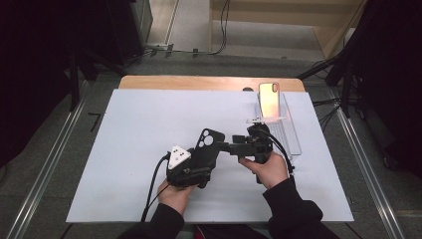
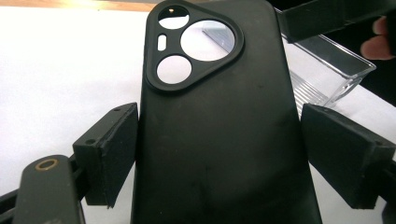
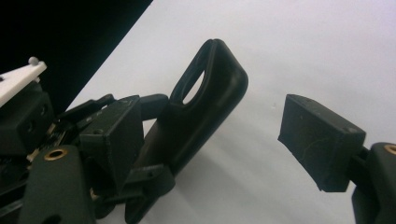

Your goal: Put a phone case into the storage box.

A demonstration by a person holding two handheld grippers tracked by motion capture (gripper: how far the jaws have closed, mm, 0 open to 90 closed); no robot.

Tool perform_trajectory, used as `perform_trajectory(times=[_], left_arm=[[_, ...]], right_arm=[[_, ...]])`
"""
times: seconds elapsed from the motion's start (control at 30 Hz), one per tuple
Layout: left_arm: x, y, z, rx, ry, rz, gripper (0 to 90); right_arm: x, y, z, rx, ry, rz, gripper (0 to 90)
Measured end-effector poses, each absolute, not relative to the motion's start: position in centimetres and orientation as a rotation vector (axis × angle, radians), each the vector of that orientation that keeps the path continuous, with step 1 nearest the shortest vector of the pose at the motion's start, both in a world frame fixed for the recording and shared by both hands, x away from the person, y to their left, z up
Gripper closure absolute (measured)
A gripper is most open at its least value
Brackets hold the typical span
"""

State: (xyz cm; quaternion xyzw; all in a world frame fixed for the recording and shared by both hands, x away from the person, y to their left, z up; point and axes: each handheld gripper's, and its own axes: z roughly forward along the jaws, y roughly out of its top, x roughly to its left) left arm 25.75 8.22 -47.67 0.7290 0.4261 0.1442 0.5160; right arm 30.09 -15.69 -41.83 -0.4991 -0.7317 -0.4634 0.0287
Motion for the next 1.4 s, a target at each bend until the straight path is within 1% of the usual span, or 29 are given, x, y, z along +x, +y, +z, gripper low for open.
perform_trajectory(times=[0.33,0.47,0.53,0.57,0.6,0.7,0.73,0.8,1.1,1.4], left_arm=[[25.1,7.5,-47.8,1.737,1.01,0.328,14.1],[25.0,7.5,-47.8,1.728,1.02,0.311,14.1],[25.0,7.6,-47.8,1.723,1.025,0.302,14.1],[25.0,7.6,-47.8,1.717,1.031,0.297,14.1],[25.0,7.6,-47.8,1.71,1.034,0.29,14.1],[25.0,7.7,-47.8,1.705,1.04,0.282,14.0],[25.0,7.7,-47.8,1.699,1.041,0.274,14.1],[25.0,7.7,-47.8,1.698,1.04,0.272,14.1],[25.0,7.6,-47.8,1.695,1.007,0.272,13.6],[25.2,7.6,-47.2,1.697,0.983,0.275,12.8]], right_arm=[[31.4,-15.2,-42.3,-1.574,-2.22,-1.412,22.0],[31.9,-15.0,-42.9,-1.592,-2.165,-1.392,26.9],[32.1,-15.0,-43.0,-1.603,-2.145,-1.381,33.8],[32.2,-15.0,-43.2,-1.606,-2.125,-1.385,39.6],[32.4,-15.1,-43.3,-1.612,-2.1,-1.379,42.2],[32.6,-15.1,-43.4,-1.618,-2.054,-1.39,62.5],[32.7,-15.1,-43.4,-1.607,-2.041,-1.394,66.0],[32.7,-15.2,-43.2,-1.588,-2.003,-1.409,69.1],[32.7,-15.5,-42.8,-1.521,-1.916,-1.451,76.3],[32.4,-15.4,-41.7,-1.477,-1.922,-1.471,77.3]])
